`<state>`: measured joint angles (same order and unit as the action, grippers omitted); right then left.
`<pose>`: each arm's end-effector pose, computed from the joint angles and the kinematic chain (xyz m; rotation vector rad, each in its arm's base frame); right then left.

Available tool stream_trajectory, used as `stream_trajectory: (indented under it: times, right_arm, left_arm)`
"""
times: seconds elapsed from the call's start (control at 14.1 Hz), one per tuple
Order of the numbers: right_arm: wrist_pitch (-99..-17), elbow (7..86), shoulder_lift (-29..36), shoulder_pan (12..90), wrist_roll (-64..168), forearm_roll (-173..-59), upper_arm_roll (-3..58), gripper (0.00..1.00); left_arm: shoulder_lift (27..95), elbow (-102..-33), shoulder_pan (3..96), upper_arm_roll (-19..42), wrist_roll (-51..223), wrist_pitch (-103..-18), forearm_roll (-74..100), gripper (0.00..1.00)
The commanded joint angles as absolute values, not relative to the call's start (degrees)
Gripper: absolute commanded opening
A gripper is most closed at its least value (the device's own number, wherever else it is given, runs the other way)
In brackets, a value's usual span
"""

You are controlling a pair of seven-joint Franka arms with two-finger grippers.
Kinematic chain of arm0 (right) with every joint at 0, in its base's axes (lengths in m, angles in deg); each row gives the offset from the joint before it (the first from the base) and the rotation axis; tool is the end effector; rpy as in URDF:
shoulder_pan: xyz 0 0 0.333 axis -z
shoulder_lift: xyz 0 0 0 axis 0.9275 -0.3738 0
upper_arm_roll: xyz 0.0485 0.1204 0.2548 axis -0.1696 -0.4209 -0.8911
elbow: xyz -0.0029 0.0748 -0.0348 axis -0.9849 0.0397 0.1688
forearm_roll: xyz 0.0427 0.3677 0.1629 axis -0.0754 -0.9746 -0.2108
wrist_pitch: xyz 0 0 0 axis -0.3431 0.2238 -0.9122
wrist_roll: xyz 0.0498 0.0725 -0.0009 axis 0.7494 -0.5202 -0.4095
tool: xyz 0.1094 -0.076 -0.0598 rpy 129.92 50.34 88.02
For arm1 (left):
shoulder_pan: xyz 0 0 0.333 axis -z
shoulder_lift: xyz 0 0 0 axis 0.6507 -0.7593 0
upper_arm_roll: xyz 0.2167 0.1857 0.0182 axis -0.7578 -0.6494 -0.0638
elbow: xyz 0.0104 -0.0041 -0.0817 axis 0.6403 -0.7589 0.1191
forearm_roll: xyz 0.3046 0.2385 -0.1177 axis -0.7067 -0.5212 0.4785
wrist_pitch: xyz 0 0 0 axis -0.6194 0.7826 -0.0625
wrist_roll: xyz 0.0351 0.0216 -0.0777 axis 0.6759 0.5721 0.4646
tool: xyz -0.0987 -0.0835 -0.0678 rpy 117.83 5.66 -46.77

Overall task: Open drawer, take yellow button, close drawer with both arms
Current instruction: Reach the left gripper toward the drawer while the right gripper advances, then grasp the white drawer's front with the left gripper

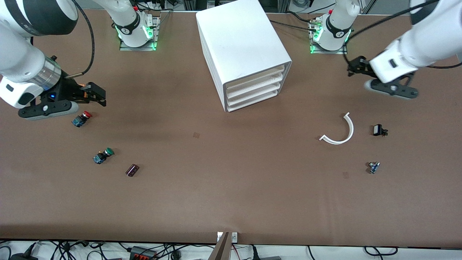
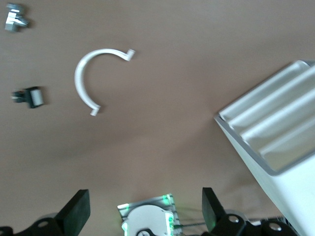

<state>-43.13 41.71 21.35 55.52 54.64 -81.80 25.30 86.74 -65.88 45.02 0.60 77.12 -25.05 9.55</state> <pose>0.5961 0.1027 0.4798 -3.0825 -0.2914 -0.0223 0.5122 -0.1243 0.4820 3.0074 -0.3782 -0.4517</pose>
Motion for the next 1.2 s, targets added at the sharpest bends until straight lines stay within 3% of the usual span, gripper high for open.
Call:
stream_trajectory:
  times: [0.0, 0.42, 0.78, 1.13]
  right_arm:
    - [-44.5, 40.0, 19.3, 53.8, 54.6, -84.4, 25.8, 1.00]
    - [-50.8, 40.1, 16.1, 46.5, 60.3, -86.3, 25.8, 1.00]
    - [-51.1, 39.9, 15.5, 45.8, 60.0, -86.5, 25.8, 1.00]
    - [-51.0, 36.3, 13.4, 44.1, 59.8, -86.5, 25.8, 1.00]
  left_arm:
    - [83.9, -63.2, 44.8, 1.0, 76.9, -22.7, 15.7, 1.00]
    - [76.3, -63.3, 45.6, 1.3, 75.2, -20.7, 40.3, 1.00]
    - [66.3, -64.0, 45.5, 1.3, 63.3, -23.6, 56.1, 1.00]
    - [63.7, -73.3, 45.3, 1.3, 44.6, -31.4, 65.8, 1.00]
